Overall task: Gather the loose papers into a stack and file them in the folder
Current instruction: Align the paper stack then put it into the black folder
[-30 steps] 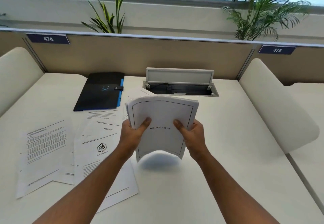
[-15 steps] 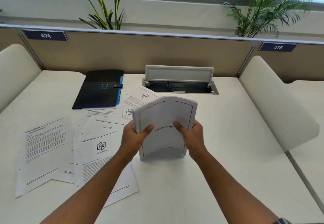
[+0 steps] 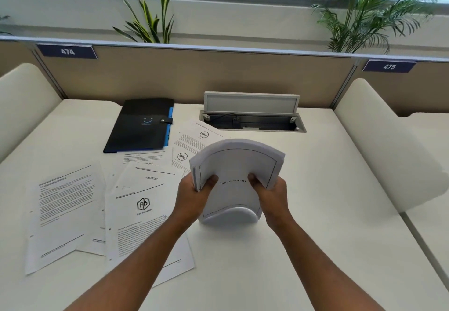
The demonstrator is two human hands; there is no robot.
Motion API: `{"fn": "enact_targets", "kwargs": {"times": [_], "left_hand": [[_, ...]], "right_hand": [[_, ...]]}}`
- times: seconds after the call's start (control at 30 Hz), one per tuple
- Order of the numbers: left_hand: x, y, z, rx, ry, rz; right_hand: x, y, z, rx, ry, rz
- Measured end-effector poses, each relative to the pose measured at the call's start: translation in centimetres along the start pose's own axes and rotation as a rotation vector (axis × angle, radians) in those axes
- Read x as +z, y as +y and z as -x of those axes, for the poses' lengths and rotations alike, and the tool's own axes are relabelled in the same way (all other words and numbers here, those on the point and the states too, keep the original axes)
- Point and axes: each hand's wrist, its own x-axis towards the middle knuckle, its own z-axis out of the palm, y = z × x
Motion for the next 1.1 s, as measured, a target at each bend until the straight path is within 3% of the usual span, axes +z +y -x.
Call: {"fn": "enact_targets", "kwargs": {"times": [0.23,0.37,0.47,0.53,0.6,0.7,0.77,0.83,0.97,1.1], "left_hand": [[-0.4,-0.7,0.5,0.07,0.022,-0.082],[-1.0,-1.4,0.0,-0.062,0.019,-0.056],[-1.8,-2.9,0.0,-0.076,0.121,-0.076],[-2.3,-3.9,0.6,-0.128,0.214,-0.057],[-2.3,-4.6,1.3,-0.267,0.214,0.034],[-1.2,-4.6,2.2,-0.438,0.024,0.317],[-0.2,-3.8,2.6,-0.427,-0.078,0.487],[0.5,-3.1,2.9,-0.374,-0.046,0.526],[-0.6,-3.2,2.3,-0.332,0.116,0.357],[-3.8,-3.6,1.6,-0.286,0.166,0.237]], "right_hand": [[0.6,0.7,0.9,0.032,0.015,-0.021],[0.3,1.4,1.0,0.114,-0.056,-0.001],[-0.4,2.0,0.5,0.247,0.115,-0.099],[-1.3,1.9,0.1,0.307,0.223,-0.29],[-1.8,1.9,0.0,0.387,0.249,-0.528],[-1.2,1.9,0.6,0.565,0.194,-0.76],[-0.2,2.3,1.6,0.654,0.119,-0.818],[0.7,3.0,2.9,0.707,0.067,-0.817],[0.1,4.1,3.5,0.679,0.089,-0.735],[-3.1,3.6,0.9,0.478,0.169,-0.713]]}}
